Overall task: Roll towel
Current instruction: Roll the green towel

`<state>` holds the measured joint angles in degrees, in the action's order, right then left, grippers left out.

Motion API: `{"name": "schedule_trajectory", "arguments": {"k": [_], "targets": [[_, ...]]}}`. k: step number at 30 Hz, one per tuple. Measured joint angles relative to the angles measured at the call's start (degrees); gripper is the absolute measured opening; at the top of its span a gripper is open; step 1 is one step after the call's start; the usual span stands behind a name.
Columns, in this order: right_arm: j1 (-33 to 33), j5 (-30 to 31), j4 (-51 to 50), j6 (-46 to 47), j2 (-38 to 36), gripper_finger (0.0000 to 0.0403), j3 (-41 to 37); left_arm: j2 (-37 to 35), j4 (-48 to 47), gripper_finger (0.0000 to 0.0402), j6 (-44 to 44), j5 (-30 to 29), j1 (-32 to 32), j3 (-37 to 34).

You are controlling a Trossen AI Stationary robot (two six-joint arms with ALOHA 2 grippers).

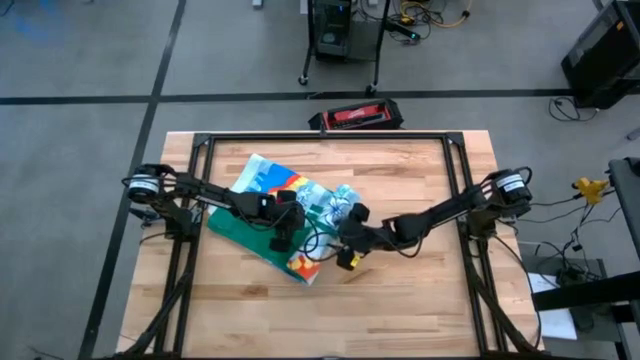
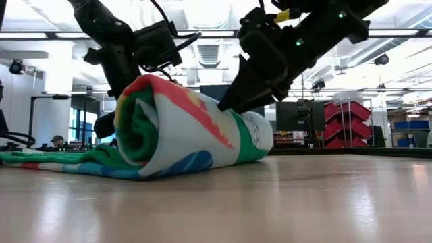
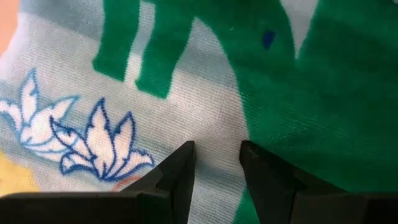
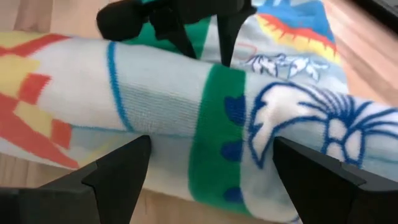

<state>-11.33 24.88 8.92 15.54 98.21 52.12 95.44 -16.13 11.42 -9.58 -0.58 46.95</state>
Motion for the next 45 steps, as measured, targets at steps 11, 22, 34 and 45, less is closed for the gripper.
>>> {"name": "schedule_trajectory", "arguments": {"k": [11,22,34,45], "targets": [[2.84,-0.99,5.19,-4.22,2.13,0.0325,0.0,0.85,5.58,0.0121,0.28,0.09,0.0,-0.63],[5.09,-4.04,8.49,-6.64,5.05,0.0324,2.2,0.83,5.44,0.0121,1.9,0.1,0.0,-0.46],[6.1,-6.92,8.59,-7.0,9.18,0.0329,5.43,-0.05,5.45,0.0121,7.2,-3.81,0.04,-0.28],[8.19,-11.72,16.57,-6.13,14.06,0.0325,5.2,-8.89,5.25,0.0121,7.56,-10.35,0.0,-2.05]]}}
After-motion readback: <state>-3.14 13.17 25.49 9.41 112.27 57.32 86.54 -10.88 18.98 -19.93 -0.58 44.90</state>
